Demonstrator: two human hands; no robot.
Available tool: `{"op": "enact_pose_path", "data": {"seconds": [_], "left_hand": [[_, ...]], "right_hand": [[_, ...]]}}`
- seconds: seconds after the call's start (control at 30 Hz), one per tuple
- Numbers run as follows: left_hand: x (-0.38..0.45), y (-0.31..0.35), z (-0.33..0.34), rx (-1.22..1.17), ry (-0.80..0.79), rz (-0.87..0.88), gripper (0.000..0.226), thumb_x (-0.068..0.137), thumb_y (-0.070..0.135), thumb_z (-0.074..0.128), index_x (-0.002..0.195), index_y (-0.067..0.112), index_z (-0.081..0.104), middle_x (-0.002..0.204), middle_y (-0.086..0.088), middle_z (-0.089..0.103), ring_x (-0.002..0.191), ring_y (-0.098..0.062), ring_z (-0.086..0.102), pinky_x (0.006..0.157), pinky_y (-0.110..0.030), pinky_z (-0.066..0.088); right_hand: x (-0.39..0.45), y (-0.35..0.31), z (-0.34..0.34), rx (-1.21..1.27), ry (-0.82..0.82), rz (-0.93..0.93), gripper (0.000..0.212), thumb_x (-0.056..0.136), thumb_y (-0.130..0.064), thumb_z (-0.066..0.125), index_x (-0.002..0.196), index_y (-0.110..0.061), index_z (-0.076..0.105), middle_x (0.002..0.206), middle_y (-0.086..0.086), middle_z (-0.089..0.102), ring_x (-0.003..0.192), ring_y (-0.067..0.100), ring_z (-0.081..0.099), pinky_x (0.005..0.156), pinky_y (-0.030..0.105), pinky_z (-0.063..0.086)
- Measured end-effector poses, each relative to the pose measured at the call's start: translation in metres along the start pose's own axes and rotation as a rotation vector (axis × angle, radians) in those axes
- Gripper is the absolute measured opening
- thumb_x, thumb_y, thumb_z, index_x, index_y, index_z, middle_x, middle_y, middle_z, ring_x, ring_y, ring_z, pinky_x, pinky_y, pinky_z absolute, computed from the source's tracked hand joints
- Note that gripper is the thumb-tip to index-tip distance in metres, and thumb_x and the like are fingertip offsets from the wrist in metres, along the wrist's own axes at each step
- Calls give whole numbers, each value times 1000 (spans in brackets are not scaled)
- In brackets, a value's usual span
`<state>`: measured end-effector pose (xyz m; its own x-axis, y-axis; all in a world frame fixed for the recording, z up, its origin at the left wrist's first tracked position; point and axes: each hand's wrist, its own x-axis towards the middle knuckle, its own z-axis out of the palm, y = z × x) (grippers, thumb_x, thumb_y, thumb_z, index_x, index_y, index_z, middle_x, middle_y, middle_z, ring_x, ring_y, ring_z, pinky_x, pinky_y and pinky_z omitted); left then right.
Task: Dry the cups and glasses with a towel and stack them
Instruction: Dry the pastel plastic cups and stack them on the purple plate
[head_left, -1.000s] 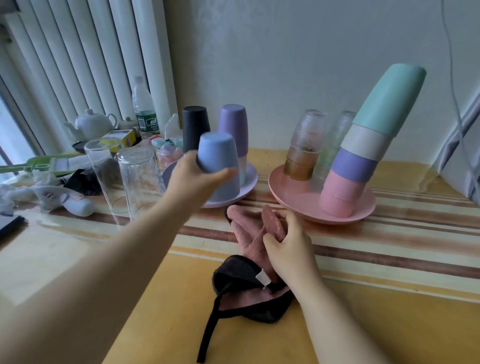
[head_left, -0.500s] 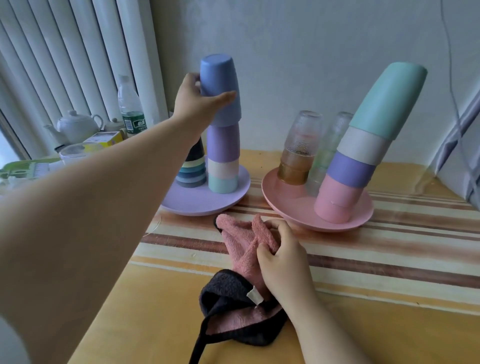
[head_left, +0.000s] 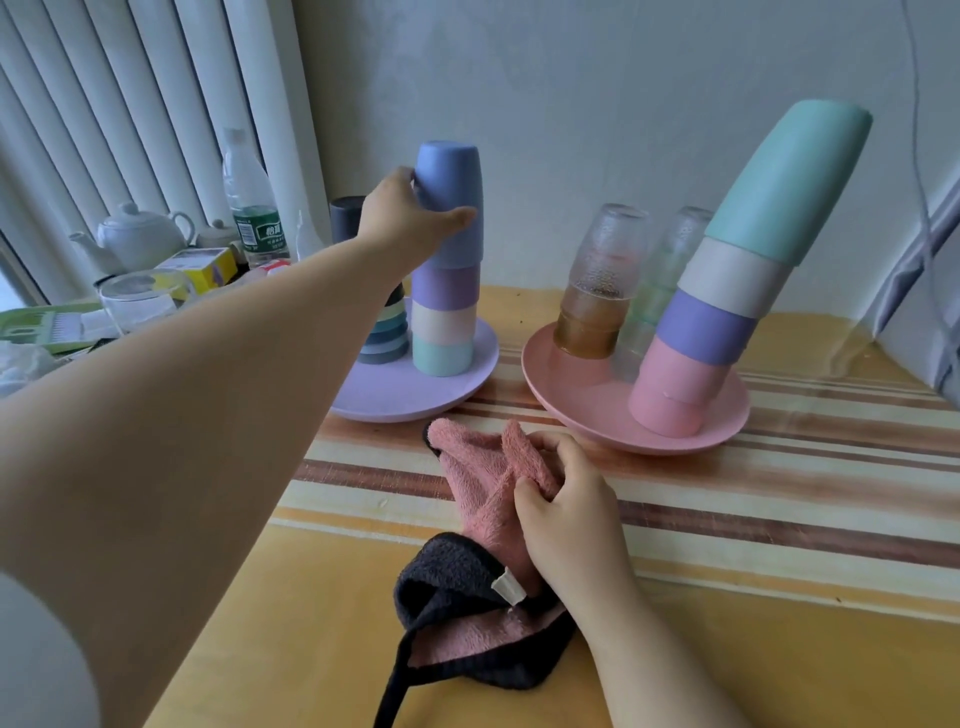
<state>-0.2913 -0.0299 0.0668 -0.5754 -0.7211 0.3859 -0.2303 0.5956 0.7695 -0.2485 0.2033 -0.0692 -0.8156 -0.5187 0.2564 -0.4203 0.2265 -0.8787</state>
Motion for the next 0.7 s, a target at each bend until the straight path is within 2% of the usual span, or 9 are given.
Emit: {"op": "enact_pose_path", "data": {"seconds": [0.17, 0.23, 0.3, 0.37, 0.43, 0.47, 0.53, 0.63, 0.7], "left_hand": [[-4, 6, 2, 87, -4, -21, 63, 83, 44, 69, 131, 10, 45, 123, -4, 55, 97, -19, 49, 76, -28, 39], [-7, 9, 4, 116, -14, -39, 70, 82, 46, 70, 134, 10, 41, 132, -8, 49, 110, -24, 51, 81, -30, 40], [-15, 13, 7, 151, 35, -32, 84, 82, 47, 69, 145, 11, 28, 144, -10, 35, 129, -28, 39, 98, -33, 37], [-31, 15, 11, 247, 171, 80, 82, 84, 42, 67, 147, 10, 25, 147, -12, 27, 135, -30, 30, 105, -34, 29], [-51, 18, 22, 260, 210, 299, 64, 85, 31, 65, 137, 6, 39, 138, -15, 37, 126, -34, 36, 99, -32, 28], [-62, 20, 31, 217, 148, 392, 54, 84, 25, 65, 130, 3, 45, 129, -17, 45, 118, -35, 42, 94, -30, 29], [-78, 30, 50, 109, -29, 459, 44, 84, 19, 67, 121, 1, 50, 115, -13, 55, 106, -29, 51, 82, -21, 31], [-90, 65, 79, -47, -195, 385, 52, 83, 26, 71, 125, 6, 48, 120, -6, 56, 103, -15, 51, 75, -14, 30], [-92, 95, 95, -152, -243, 319, 63, 82, 36, 73, 131, 9, 44, 127, -4, 52, 109, -14, 51, 83, -18, 36]], "right_hand": [[0, -1, 0, -2, -2, 7, 38, 81, 1, 53, 97, -33, 56, 91, -16, 63, 82, -1, 55, 66, -6, 32], [0, 0, 0, 4, 5, 7, 38, 80, 2, 53, 98, -32, 57, 93, -14, 64, 85, 1, 56, 68, -6, 32], [0, 0, 0, 6, 13, 7, 39, 80, 2, 53, 96, -33, 56, 93, -14, 65, 85, 1, 56, 69, -5, 33], [1, 0, 0, 23, 37, 13, 40, 80, 2, 53, 94, -35, 56, 89, -19, 64, 79, -5, 55, 68, -5, 34], [3, 0, -3, 44, 91, 35, 41, 80, 4, 53, 95, -34, 59, 86, -23, 61, 77, -6, 53, 67, -5, 33], [4, -1, -5, 52, 119, 55, 41, 81, 4, 52, 99, -31, 61, 86, -22, 61, 79, -4, 53, 67, -6, 32], [6, 1, -9, 63, 169, 85, 41, 81, 5, 51, 104, -26, 64, 89, -17, 60, 84, -1, 52, 68, -8, 30], [6, 2, -10, 62, 195, 75, 44, 79, 6, 50, 108, -23, 66, 93, -19, 58, 86, -10, 46, 73, -10, 25], [5, 1, -9, 60, 204, 60, 44, 78, 7, 50, 108, -22, 66, 93, -22, 56, 89, -14, 43, 76, -10, 24]]}}
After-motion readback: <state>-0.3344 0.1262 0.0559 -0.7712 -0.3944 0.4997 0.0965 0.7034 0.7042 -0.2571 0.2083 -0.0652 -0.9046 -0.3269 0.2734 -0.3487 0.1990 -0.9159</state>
